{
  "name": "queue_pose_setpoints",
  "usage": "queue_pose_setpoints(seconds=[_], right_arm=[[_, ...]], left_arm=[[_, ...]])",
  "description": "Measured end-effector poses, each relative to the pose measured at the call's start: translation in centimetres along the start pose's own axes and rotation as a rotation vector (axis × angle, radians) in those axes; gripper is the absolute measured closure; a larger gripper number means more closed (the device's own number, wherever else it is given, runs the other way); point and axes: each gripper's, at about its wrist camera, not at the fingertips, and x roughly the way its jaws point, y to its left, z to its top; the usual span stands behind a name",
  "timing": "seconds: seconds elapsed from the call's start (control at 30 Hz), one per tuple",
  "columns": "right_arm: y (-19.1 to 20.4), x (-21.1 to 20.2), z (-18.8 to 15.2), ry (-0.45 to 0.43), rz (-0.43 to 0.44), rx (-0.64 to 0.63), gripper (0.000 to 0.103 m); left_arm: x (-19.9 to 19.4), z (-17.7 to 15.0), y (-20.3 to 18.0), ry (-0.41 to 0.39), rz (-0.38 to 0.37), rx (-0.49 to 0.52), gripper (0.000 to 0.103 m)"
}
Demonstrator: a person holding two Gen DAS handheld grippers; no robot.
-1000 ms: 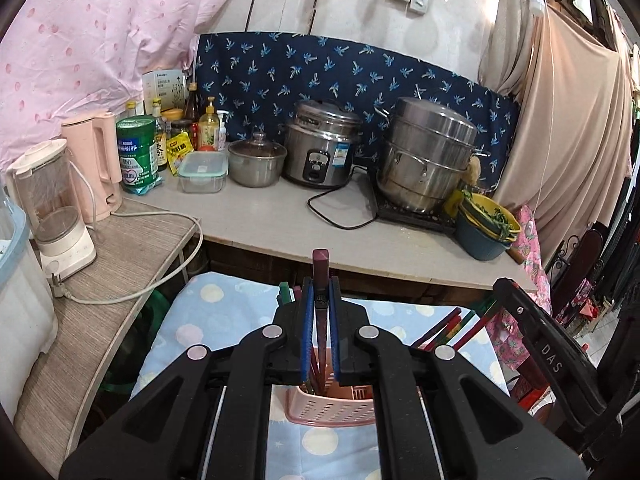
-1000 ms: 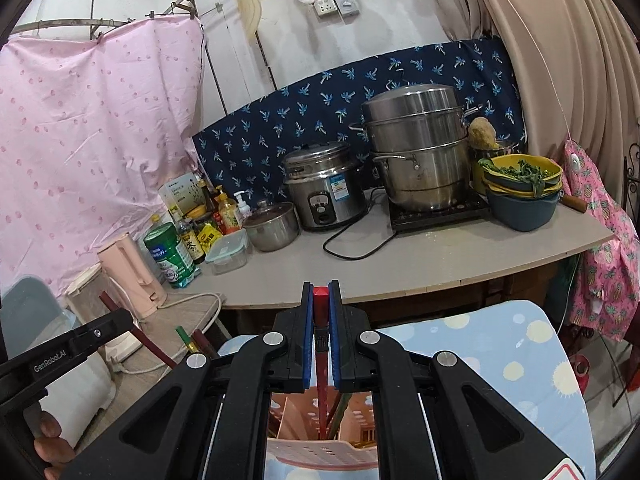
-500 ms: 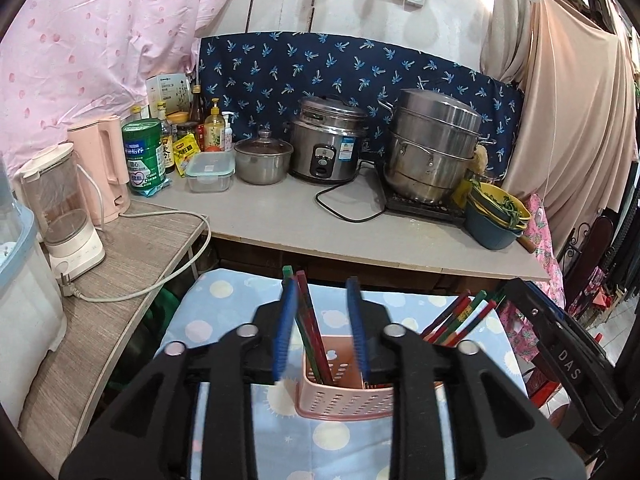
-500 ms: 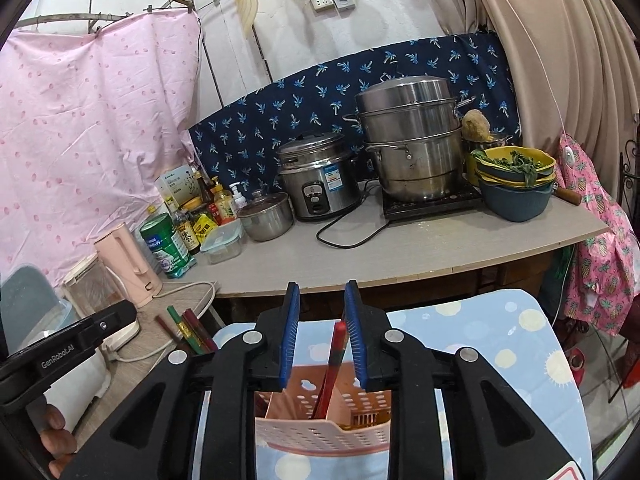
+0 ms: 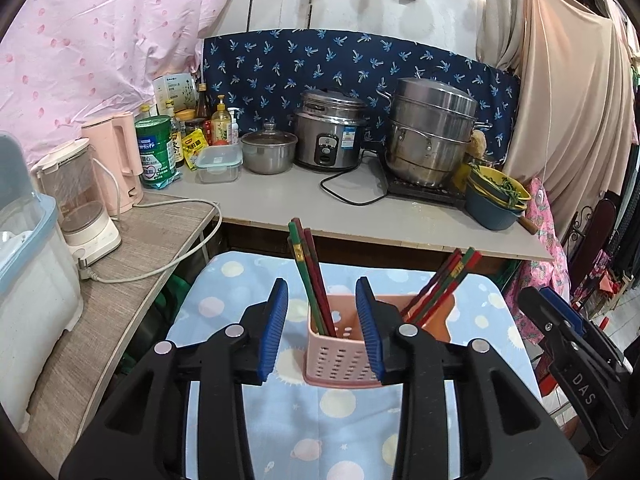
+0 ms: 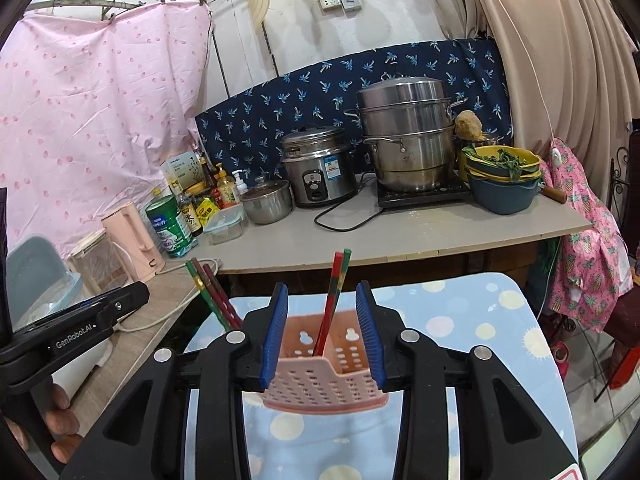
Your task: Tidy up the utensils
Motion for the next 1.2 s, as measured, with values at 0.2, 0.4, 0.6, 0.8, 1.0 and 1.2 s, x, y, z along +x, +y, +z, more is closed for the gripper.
queue_pose_setpoints(seconds=[0.2,0.4,0.6,0.8,1.0,1.2], right_arm=[[-0.1,-1.5,-1.5,0.02,-0.014,-0.005,0.066],[0.3,-2.7,-2.8,0.037,-0.021,-0.018,0.066],[0.7,-3.4,-4.0,0.053,-0.035,-0.037,0.066],[1.1,-3.9,-5.6,0.075,-0.054,-0.058,0.066],[1.2,-3.9,-7.0,0.109,-0.066,-0.074,0.064],[1.1,-3.9,-8.1,0.136,-0.07,-0.072,0.052]], left_arm=[[-1.1,-1.2,0.0,0.009,0.007,0.011,0.069],[-1.8,-2.4,-0.3,0.02,0.025,0.022,0.069],[-2.6,-3.7,-0.2,0.026,0.041,0.032,0.064],[-2.9,-4.7,0.1,0.035,0.057,0.038,0.059],[-2.9,-6.1,0.1,0.046,0.079,0.045,0.052],[-2.6,-7.2,0.3,0.065,0.091,0.044,0.044]])
